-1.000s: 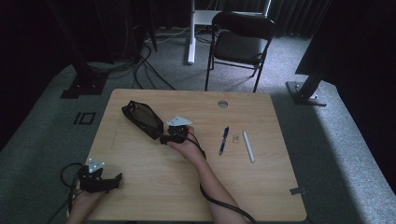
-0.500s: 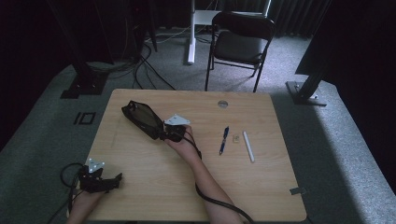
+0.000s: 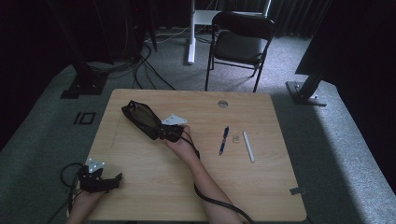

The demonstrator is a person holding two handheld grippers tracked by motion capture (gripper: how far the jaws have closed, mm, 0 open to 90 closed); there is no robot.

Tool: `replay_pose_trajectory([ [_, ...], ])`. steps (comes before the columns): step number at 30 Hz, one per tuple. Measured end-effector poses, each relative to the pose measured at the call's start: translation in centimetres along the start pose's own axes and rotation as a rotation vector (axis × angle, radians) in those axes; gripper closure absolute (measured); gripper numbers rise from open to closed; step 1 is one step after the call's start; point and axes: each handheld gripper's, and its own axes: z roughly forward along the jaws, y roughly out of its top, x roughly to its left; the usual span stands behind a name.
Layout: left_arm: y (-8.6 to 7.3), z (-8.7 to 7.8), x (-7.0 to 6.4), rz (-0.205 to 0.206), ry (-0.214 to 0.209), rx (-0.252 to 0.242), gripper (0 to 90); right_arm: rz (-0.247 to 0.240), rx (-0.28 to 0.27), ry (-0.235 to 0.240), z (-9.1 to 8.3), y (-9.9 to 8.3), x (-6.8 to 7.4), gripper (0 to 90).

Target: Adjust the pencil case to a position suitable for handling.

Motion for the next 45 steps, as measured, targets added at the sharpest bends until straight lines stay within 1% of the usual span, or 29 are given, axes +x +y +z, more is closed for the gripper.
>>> replay_pose_trajectory([
  [4,0.0,0.0,0.0,0.000,0.000,0.000,0.3,0.015,0.003,-0.005,-0.2,0.1,0.0,73.1],
  [8,0.0,0.0,0.0,0.000,0.000,0.000,0.3,0.006,0.013,-0.002,-0.4,-0.1,0.0,73.2],
  [12,0.0,0.0,0.0,0.000,0.000,0.000,0.3,0.014,0.014,-0.002,-0.7,-0.3,0.0,73.2],
  [18,0.0,0.0,0.0,0.001,0.000,0.002,0.3,0.005,0.016,-0.008,-1.6,-0.7,-0.1,73.3],
  [19,0.0,0.0,0.0,0.001,0.000,0.000,0.3,0.011,0.015,-0.007,-1.7,-0.8,0.0,73.3],
  [23,0.0,0.0,0.0,0.001,0.000,0.001,0.3,0.009,0.016,-0.011,-2.1,-1.0,0.0,73.2],
  [26,0.0,0.0,0.0,0.000,0.000,0.001,0.3,0.025,0.015,-0.008,-2.6,-1.2,-0.1,73.3],
  [27,0.0,0.0,0.0,0.001,0.000,0.001,0.3,0.020,0.016,-0.006,-2.7,-1.3,-0.1,73.3],
  [29,0.0,0.0,0.0,0.000,0.000,0.001,0.3,0.034,0.011,0.005,-2.9,-1.6,-0.2,73.2],
  [33,0.0,0.0,0.0,0.000,0.000,0.001,0.3,0.033,0.008,0.003,-3.4,-1.9,-0.2,73.2],
  [35,0.0,0.0,0.0,0.000,0.000,0.001,0.2,0.017,0.013,0.005,-3.7,-2.0,-0.1,73.3],
  [39,0.0,0.0,0.0,0.000,0.000,0.000,0.3,0.018,0.015,0.005,-4.4,-2.2,0.0,73.3],
  [41,0.0,0.0,0.0,0.000,0.000,0.000,0.3,0.028,0.017,0.007,-4.6,-2.3,0.0,73.3],
  [45,0.0,0.0,0.0,0.000,0.000,0.000,0.3,0.022,0.020,0.008,-5.3,-2.5,0.1,73.3],
])
